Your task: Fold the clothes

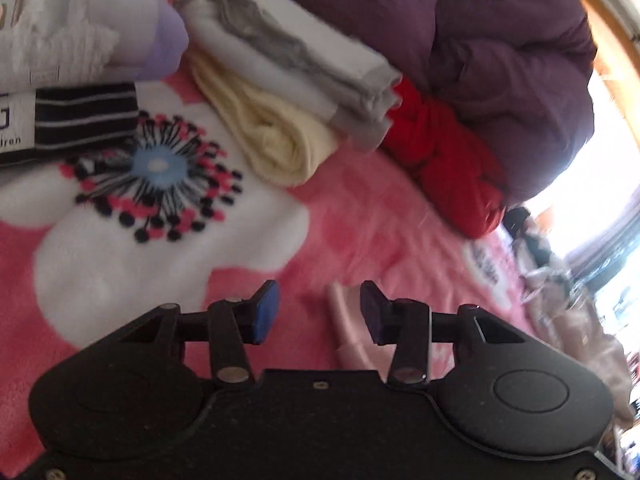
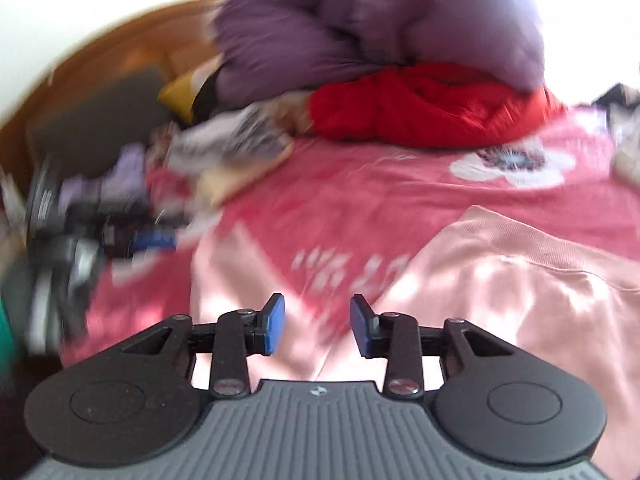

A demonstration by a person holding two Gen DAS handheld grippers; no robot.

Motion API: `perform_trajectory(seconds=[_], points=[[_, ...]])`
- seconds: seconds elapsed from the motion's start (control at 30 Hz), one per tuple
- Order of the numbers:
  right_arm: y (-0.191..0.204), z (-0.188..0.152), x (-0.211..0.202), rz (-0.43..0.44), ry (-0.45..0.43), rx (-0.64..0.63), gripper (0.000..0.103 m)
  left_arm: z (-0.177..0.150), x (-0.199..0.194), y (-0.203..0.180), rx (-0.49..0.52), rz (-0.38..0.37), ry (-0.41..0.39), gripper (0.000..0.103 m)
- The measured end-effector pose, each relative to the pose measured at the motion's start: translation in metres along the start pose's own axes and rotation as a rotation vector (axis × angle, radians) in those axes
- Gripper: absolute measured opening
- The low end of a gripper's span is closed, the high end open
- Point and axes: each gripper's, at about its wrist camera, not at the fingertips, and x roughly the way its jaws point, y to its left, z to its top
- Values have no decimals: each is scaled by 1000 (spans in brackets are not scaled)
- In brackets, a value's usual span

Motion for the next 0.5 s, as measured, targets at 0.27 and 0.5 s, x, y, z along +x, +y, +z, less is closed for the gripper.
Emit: perform_trajectory(seconds=[0.27, 0.5], points=[[96, -33, 19, 12, 5, -201, 34, 1, 34, -13, 94, 51, 29, 40], [113, -24, 31, 65, 104, -164, 33, 7, 23, -26, 235, 63, -4, 28]])
